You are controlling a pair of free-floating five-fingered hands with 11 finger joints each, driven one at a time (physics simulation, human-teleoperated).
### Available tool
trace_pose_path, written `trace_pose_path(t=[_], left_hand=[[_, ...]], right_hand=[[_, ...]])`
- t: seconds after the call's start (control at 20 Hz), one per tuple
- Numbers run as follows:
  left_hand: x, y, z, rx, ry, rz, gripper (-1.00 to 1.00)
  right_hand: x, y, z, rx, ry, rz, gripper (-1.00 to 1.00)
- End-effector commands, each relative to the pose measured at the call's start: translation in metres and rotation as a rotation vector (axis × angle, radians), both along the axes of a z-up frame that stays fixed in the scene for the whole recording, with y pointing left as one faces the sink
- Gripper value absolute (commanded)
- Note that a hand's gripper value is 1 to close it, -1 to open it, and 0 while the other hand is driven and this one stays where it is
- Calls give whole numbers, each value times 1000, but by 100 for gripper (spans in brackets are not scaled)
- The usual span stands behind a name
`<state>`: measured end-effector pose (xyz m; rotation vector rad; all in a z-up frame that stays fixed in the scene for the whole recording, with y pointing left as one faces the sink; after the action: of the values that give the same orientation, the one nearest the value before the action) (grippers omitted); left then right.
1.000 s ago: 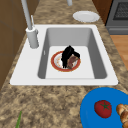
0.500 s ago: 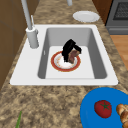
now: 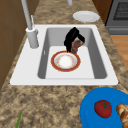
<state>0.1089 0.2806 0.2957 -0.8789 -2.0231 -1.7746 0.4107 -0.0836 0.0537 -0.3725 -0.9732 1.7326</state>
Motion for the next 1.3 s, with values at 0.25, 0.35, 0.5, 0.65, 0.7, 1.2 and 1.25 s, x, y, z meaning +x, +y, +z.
trace_pose_path(t=[0.25, 0.35, 0.5, 0.65, 0.7, 1.2, 1.25], left_hand=[[0, 0, 0, 0, 0, 0, 0], [0, 0, 0, 0, 0, 0, 0], [0, 0, 0, 0, 0, 0, 0], [0, 0, 0, 0, 0, 0, 0], [0, 0, 0, 0, 0, 0, 0], [0, 0, 0, 0, 0, 0, 0], [0, 0, 0, 0, 0, 0, 0]], right_hand=[[-21, -20, 71, 4, -48, 0, 100], [-28, -29, 86, 5, -63, -15, 100], [-38, -42, 111, 9, -84, -18, 100], [-47, -52, 135, 7, -98, -12, 100], [-49, -55, 143, 7, -104, -12, 100], [-76, -78, 212, -33, -177, -59, 100], [-78, -81, 218, -35, -184, -64, 100]])
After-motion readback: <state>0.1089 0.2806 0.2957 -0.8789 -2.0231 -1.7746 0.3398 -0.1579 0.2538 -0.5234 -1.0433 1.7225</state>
